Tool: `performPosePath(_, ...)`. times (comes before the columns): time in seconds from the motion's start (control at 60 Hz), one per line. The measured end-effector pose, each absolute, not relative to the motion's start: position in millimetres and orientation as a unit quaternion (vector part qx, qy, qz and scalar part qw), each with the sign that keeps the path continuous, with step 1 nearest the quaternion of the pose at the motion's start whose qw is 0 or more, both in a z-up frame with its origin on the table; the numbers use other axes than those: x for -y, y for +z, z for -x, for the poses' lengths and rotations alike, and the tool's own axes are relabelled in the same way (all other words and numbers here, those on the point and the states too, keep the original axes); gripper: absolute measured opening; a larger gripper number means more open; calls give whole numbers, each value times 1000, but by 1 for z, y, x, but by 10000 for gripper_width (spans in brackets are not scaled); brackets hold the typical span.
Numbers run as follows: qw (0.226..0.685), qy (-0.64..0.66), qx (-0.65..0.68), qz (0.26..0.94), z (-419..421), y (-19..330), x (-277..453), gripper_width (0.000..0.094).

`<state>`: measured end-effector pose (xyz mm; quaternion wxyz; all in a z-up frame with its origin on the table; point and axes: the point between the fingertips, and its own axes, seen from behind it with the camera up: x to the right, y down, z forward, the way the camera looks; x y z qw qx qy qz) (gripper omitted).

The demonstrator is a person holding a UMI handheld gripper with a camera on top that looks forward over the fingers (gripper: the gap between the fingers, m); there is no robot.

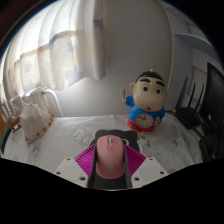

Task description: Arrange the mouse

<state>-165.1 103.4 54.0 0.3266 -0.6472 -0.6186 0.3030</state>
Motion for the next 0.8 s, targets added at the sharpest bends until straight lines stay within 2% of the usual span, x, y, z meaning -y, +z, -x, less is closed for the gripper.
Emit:
performPosePath(0.1,304,282,639,648,155,8,-106,426)
performPosePath(0.183,294,282,644,647,148,-11,-103,441)
performPosePath(0.217,288,281,645,650,145,-16,-103,475)
performPosePath(0.25,288,283,642,652,146,-16,-103,566)
performPosePath(0.3,282,283,636,661,143,-15,-102,875)
performPosePath(0.35,282,290,626,666,140,-4,-103,826)
performPosePath(0.45,271,286,618,680,113,28,-103,855)
performPosePath(0.65,265,282,642,662,-6,122,-90,853)
performPosePath(0.8,276,267,659,647,-86,161,-85,854)
